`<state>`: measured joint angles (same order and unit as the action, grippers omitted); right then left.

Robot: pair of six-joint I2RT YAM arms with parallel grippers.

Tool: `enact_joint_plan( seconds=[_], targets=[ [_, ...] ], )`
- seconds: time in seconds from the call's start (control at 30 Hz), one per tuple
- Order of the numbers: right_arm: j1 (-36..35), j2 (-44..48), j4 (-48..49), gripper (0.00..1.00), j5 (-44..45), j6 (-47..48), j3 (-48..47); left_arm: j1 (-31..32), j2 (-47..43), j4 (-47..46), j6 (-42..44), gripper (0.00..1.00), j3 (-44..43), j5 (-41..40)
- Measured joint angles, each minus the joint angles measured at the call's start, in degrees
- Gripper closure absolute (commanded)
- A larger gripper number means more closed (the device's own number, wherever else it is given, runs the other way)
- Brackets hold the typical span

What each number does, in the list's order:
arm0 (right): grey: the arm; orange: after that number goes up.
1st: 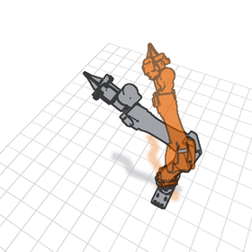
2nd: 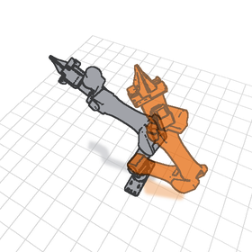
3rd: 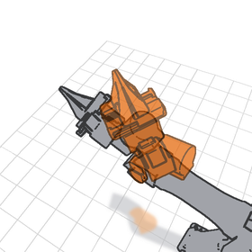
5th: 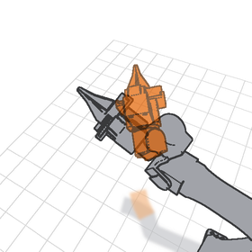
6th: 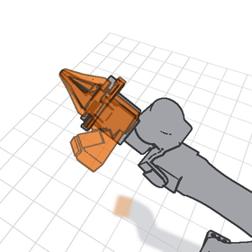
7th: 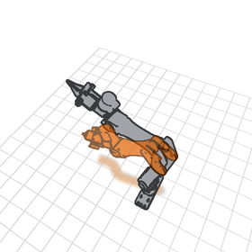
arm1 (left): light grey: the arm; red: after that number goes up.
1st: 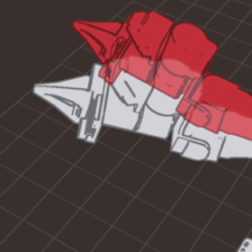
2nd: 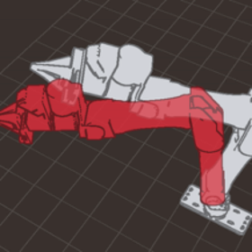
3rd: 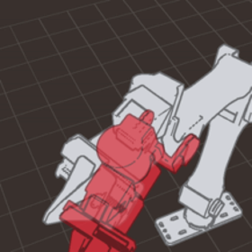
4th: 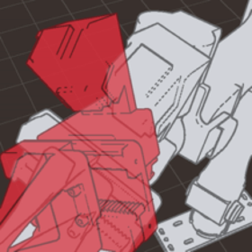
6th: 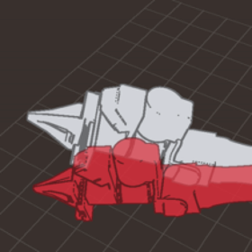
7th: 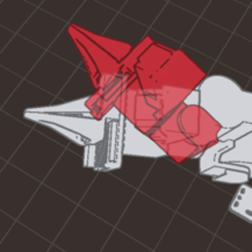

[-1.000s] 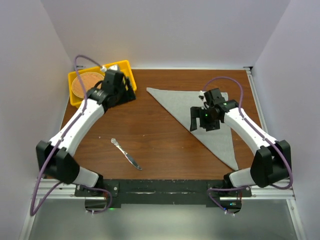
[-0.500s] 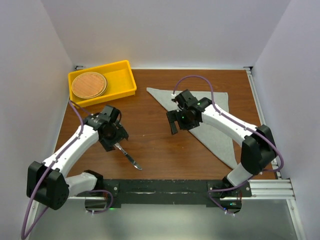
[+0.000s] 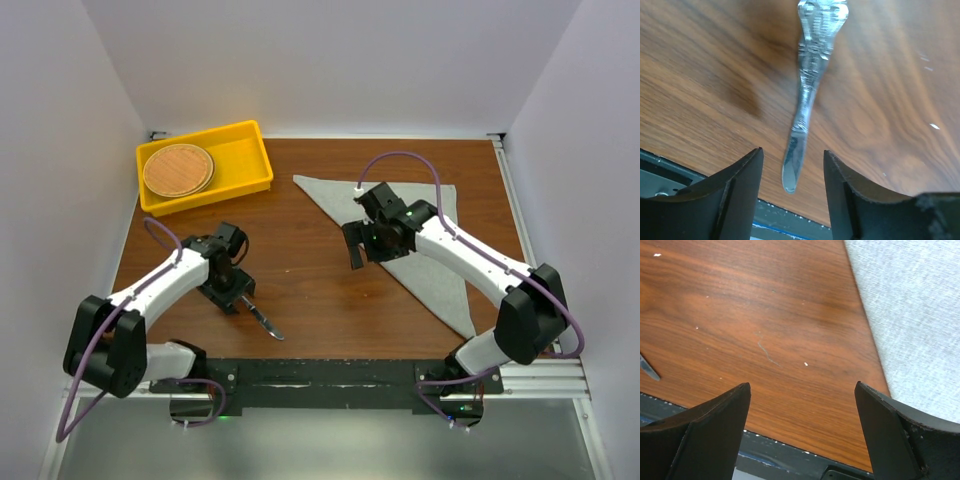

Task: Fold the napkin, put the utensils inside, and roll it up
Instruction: Grab a utensil with the right arm

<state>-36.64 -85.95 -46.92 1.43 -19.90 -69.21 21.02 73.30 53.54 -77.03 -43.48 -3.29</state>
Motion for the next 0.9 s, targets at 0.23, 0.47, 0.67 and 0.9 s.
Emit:
enact_joint_plan(
  seconds=[0.23, 0.47, 0.67, 0.9],
  targets=[
    [0.0, 0.5, -0.4, 0.1, 0.7, 0.0, 1.8, 0.0, 3.0, -3.1, -3.1, 0.51, 3.7, 0.8],
    [0.0, 0.6, -0.9, 0.1, 0.9, 0.7, 2.7, 0.0, 6.4, -3.5, -4.0, 0.51, 2.5, 0.0],
    [0.0, 0.6, -0.9, 0.1, 0.9, 1.2, 3.0, 0.0, 7.8, -3.2, -4.4, 0.5, 1.4, -0.3],
    [0.0, 0.3, -0.8, 0.1, 0.9, 1.8, 3.0, 1.4, 9.1, -1.0, -4.5, 0.49, -1.1, -1.8]
  ],
)
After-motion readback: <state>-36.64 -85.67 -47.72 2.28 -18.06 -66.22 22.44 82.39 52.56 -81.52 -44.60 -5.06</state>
